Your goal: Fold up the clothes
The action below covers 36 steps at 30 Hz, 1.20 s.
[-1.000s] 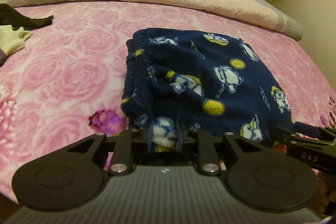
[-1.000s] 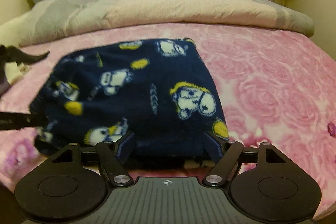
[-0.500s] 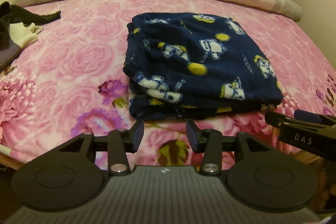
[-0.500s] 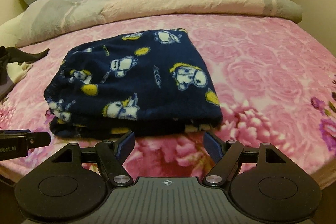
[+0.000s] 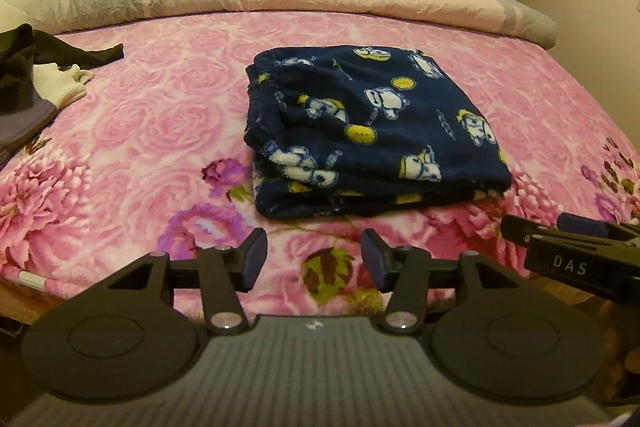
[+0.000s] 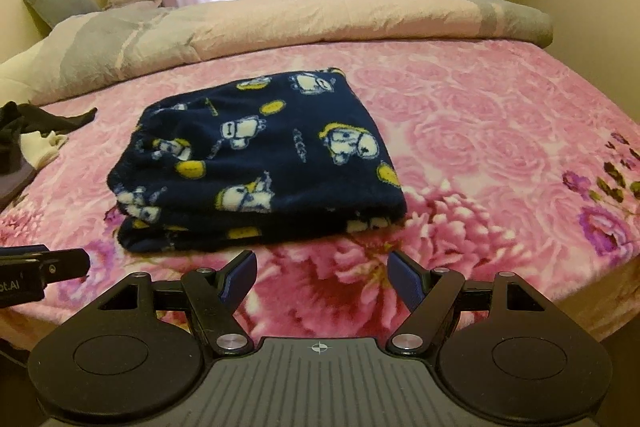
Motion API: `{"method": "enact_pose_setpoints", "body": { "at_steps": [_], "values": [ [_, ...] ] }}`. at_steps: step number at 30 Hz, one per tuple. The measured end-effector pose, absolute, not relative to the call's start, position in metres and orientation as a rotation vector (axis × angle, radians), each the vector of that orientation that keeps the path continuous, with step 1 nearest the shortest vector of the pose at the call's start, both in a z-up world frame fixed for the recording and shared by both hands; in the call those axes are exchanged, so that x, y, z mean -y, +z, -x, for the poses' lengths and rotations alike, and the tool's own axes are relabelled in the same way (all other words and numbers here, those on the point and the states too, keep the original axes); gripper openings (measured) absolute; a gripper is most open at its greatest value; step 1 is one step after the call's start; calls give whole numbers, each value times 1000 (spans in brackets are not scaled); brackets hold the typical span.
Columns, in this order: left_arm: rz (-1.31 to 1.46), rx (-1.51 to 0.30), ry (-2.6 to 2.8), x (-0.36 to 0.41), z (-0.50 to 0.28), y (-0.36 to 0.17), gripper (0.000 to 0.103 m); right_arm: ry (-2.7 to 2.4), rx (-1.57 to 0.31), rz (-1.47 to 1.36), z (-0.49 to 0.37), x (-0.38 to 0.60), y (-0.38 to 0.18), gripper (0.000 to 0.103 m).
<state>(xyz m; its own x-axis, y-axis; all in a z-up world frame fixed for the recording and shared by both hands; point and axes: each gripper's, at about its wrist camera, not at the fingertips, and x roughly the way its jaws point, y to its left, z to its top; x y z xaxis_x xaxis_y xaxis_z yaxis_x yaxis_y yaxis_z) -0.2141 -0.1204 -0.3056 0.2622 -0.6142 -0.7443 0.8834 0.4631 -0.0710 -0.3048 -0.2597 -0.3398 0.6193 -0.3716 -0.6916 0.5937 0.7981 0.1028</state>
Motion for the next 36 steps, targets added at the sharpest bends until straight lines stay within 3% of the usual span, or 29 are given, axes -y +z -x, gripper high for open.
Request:
{"method": "enact_pose_setpoints", "body": {
  "at_steps": [28, 36],
  "values": [
    [-412, -884, -1055, 141, 225, -335, 50, -578, -729, -421, 312, 286, -366, 75],
    [-278, -860, -1125, 138, 208, -340, 50, -556, -597, -582, 324, 302, -380, 75]
  ]
}}
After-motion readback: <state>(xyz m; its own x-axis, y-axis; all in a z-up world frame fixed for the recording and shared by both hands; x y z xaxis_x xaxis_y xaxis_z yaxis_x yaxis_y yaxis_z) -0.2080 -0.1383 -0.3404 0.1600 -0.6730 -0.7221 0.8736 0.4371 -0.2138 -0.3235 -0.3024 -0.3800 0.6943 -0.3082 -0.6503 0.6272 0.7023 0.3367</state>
